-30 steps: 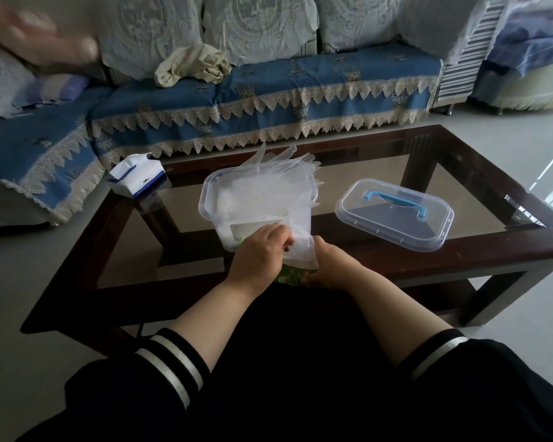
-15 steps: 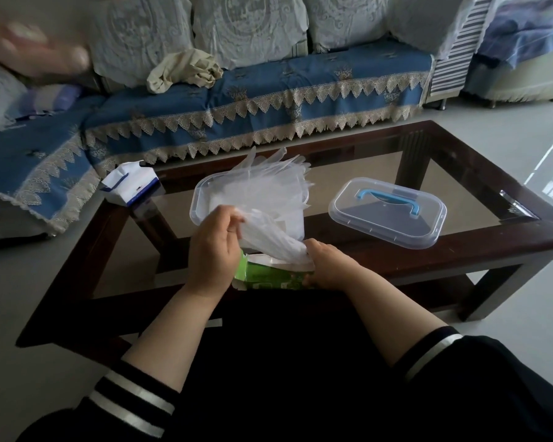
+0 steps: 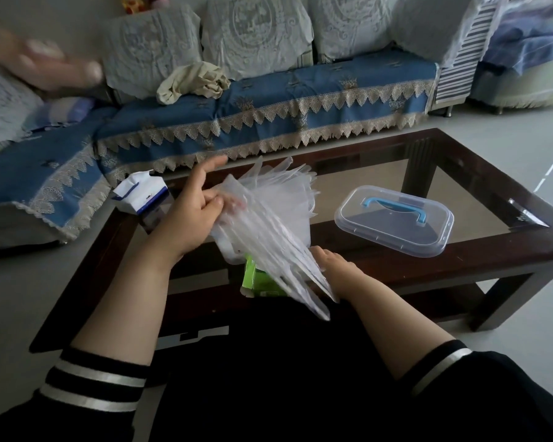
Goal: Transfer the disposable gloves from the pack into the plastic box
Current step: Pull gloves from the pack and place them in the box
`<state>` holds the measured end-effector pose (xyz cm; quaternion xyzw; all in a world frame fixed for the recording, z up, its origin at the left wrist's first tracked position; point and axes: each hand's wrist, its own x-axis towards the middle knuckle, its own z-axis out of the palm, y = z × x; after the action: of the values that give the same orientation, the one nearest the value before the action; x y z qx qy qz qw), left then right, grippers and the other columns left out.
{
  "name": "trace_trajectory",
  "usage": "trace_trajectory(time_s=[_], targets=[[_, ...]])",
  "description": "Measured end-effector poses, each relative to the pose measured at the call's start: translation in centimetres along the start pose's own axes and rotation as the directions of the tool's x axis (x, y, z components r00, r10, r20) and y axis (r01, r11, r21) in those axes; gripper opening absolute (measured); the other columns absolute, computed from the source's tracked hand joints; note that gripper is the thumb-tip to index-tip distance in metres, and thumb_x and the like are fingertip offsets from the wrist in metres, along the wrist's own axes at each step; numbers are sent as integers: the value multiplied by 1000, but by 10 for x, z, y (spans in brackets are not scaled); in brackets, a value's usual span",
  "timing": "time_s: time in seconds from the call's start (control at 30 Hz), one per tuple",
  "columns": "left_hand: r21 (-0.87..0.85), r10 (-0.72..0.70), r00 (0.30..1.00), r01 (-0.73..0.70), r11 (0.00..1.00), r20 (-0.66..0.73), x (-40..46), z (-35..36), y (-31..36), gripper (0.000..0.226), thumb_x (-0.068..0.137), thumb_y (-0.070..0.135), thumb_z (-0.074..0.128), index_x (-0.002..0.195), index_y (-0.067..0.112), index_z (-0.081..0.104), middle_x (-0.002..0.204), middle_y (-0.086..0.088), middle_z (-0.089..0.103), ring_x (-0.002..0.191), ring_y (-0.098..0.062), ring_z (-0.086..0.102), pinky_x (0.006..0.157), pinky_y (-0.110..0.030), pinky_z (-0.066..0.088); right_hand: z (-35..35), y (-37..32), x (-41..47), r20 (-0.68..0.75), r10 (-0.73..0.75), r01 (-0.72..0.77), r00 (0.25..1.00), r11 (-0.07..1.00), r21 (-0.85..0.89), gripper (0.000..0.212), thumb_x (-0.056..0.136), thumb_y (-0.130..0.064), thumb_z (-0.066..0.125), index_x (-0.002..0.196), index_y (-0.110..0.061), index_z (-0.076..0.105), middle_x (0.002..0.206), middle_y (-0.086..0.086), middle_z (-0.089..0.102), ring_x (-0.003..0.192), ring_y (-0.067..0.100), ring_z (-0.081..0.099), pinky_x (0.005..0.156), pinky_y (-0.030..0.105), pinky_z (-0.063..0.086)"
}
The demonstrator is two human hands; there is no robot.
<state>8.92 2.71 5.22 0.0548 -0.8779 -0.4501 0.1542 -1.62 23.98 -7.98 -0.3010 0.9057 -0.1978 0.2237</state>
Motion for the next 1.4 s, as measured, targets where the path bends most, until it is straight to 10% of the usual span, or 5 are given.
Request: trace_trajectory(time_s=[0.23,0.37,0.6,0.8,1.4], targets=[[-54,-44,997,47,997,60,-2,4,-5,55,86,-21,30,101,17,67,85,17,71,64,-1,53,60,-12,47,-6,-4,1,-233,-43,125,972,928,352,55,85,-11,68,135,-7,47,127,8,60,108,18,59,96,29,47],[-107,-21,997,29,994,80,-2,1,-3,63,83,-19,29,103,23,71,76,5,69,58,-7,48,59,-14,44,-20,-23,-16,-271,-14,243,962,491,836,22,99,-9,48,113,-2,62,90,2,71,74,14,64,66,22,51],[-268,-57,969,123,955,242,-4,9,14,60,84,-21,26,111,14,67,108,2,73,53,-12,48,44,-13,34,-13,-42,-26,-45,-366,149,929,260,954,91,68,-81,50,130,-15,55,127,12,62,120,27,57,104,42,44],[-177,-120,921,196,964,370,2,2,10,65,83,-15,30,114,25,71,101,-2,74,47,-19,45,41,-15,31,-21,-34,-25,16,-386,-16,922,4,1000,95,68,-31,82,146,-29,29,97,13,71,61,15,61,56,24,51],[151,-174,984,165,975,45,83,0,-28,70,91,-11,37,149,28,38,148,4,43,87,-13,61,58,-17,49,-52,-18,-14,-724,355,562,591,463,686,20,96,-11,54,115,-14,54,107,10,62,56,3,56,50,18,49]])
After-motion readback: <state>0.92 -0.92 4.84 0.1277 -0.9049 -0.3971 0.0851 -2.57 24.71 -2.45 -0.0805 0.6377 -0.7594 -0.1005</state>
